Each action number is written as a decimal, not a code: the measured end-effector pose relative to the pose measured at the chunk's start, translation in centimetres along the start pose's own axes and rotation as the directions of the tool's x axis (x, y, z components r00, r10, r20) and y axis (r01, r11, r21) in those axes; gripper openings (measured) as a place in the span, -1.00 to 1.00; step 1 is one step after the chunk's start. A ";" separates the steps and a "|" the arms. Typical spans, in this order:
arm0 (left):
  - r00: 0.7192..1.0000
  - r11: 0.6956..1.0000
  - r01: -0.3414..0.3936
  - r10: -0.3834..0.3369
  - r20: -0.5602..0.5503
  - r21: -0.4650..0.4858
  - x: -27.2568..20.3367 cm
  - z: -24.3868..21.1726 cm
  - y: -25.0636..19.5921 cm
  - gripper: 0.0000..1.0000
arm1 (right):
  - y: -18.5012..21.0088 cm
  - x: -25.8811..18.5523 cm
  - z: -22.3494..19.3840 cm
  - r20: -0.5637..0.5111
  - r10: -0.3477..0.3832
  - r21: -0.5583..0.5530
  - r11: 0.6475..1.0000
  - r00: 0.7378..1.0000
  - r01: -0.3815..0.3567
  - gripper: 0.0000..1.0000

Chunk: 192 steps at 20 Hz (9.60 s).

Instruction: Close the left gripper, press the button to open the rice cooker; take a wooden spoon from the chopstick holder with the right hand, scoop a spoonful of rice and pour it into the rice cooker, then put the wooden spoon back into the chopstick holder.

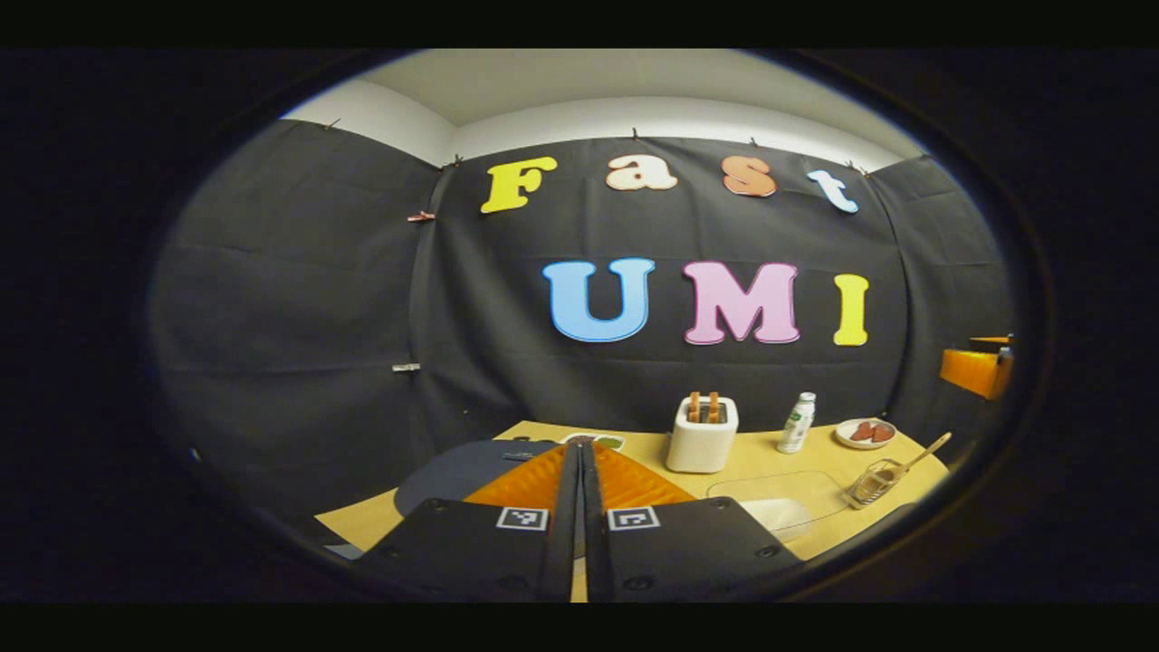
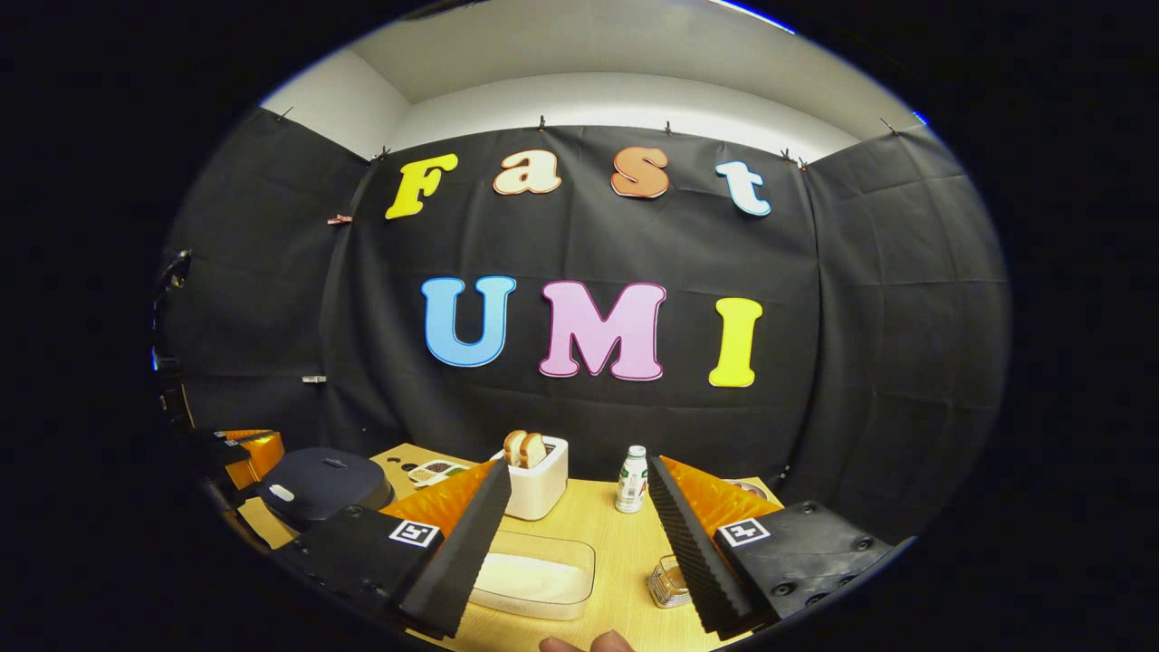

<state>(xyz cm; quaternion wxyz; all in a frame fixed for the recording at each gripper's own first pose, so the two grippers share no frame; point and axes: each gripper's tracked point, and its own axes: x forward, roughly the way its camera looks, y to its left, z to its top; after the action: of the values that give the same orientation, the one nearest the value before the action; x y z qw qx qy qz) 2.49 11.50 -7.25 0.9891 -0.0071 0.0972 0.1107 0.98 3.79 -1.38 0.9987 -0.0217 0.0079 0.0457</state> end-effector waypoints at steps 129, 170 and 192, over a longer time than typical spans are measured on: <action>0.989 0.996 -0.062 0.071 -0.126 0.070 -4.0 0.0 -0.3 -0.84 | -18.0 9.2 -22.9 -0.449 -0.166 0.122 0.962 0.878 0.244 -0.71; 0.982 0.998 0.054 -0.058 -0.179 -0.024 -4.8 -2.8 3.9 -0.84 | 10.4 16.1 -22.7 -0.461 0.084 0.078 0.995 0.884 -0.055 -0.71; 0.985 0.999 0.053 -0.051 -0.168 0.011 -6.2 -2.3 4.2 -0.82 | 9.6 13.9 -17.6 -0.430 0.157 0.484 0.871 0.889 0.081 -0.72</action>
<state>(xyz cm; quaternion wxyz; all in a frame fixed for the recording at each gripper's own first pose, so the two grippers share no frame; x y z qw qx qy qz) -4.78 14.12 -8.32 0.9800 -0.0113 0.1806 0.0830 13.72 13.86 -19.63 0.9398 0.2216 0.2539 0.0561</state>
